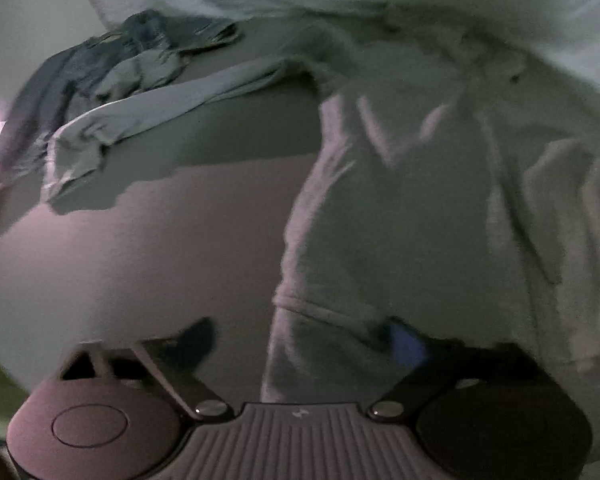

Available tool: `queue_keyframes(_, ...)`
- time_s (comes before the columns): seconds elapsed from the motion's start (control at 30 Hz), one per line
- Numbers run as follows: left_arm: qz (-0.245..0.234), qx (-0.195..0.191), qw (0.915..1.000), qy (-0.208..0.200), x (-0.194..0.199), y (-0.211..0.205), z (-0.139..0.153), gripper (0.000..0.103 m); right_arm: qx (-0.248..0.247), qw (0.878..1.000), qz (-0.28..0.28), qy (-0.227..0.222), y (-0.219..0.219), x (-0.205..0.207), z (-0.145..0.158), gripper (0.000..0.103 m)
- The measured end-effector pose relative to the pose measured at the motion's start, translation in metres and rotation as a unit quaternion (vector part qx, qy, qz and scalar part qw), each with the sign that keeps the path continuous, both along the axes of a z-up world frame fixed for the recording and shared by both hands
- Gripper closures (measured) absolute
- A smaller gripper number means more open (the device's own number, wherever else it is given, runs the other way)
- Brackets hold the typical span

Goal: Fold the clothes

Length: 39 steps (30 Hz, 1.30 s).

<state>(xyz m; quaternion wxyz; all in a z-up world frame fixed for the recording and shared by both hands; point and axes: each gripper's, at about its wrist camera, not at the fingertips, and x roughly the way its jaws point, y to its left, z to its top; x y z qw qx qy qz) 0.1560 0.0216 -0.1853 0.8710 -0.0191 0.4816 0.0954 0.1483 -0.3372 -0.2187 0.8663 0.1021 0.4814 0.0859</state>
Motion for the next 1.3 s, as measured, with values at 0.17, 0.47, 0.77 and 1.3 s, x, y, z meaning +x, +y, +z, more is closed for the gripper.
queue_keyframes(0.17, -0.019, -0.06, 0.9975, -0.034, -0.012, -0.002, 0.005, 0.09, -0.064, 0.997, 0.015, -0.031, 0.034, 0.0, 0.001, 0.1)
queue_keyframes(0.47, -0.029, -0.115, 0.9922, 0.038, -0.022, 0.006, 0.013, 0.077, -0.103, 0.99, -0.092, -0.002, 0.023, -0.028, 0.038, 0.1)
queue_keyframes(0.77, 0.025, -0.145, 0.9867, 0.068, -0.012, 0.044, 0.01, 0.038, -0.146, 0.983, -0.107, -0.013, 0.017, -0.015, 0.028, 0.048)
queue_keyframes(1.3, 0.116, 0.013, 0.9928, 0.028, 0.058, 0.203, 0.026, 0.023, -0.216, 0.96, 0.09, -0.153, 0.192, 0.15, 0.053, 0.059)
